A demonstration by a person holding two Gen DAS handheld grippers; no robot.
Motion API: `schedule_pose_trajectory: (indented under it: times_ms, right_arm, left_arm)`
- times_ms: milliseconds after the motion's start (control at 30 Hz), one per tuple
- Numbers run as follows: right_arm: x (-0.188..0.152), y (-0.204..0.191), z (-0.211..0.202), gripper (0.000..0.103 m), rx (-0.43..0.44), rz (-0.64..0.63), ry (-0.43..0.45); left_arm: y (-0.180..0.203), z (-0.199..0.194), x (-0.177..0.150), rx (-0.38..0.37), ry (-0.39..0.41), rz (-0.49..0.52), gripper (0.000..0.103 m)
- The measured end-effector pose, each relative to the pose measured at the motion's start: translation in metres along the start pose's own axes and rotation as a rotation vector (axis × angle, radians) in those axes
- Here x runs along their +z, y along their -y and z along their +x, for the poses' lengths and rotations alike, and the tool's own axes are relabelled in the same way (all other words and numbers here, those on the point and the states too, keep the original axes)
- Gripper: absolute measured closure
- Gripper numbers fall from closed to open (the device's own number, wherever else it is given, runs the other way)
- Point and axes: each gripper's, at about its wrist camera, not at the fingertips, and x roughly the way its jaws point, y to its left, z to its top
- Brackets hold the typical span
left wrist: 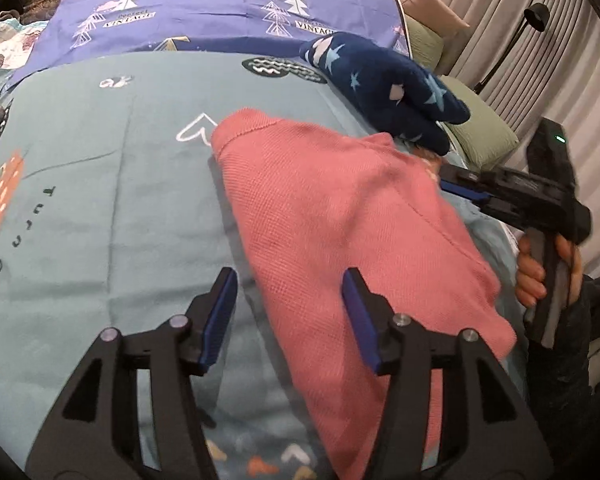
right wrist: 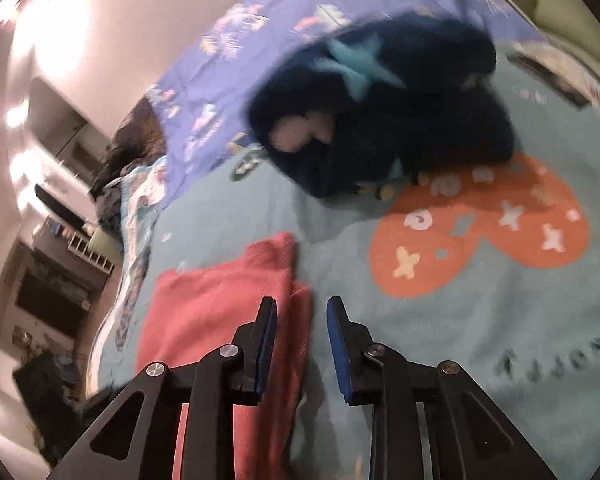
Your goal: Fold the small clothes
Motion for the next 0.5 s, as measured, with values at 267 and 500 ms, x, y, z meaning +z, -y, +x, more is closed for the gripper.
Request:
schedule_pose_trajectory:
  times_ms: [267,500]
  right_arm:
    - [-0.078,-0.039,-0.012,0.101,-0.06,-0.188,-0.119]
    - [-0.093,-0.036,-0.044,0.097,-0.074,-0.107,-0.054]
  left_arm:
    - [0.016,-0.01,-0.023,-0.029,-0.01,0.07,0.045]
    - [0.017,-0.019,-0.051,-0.063,-0.085,0.047,0.045]
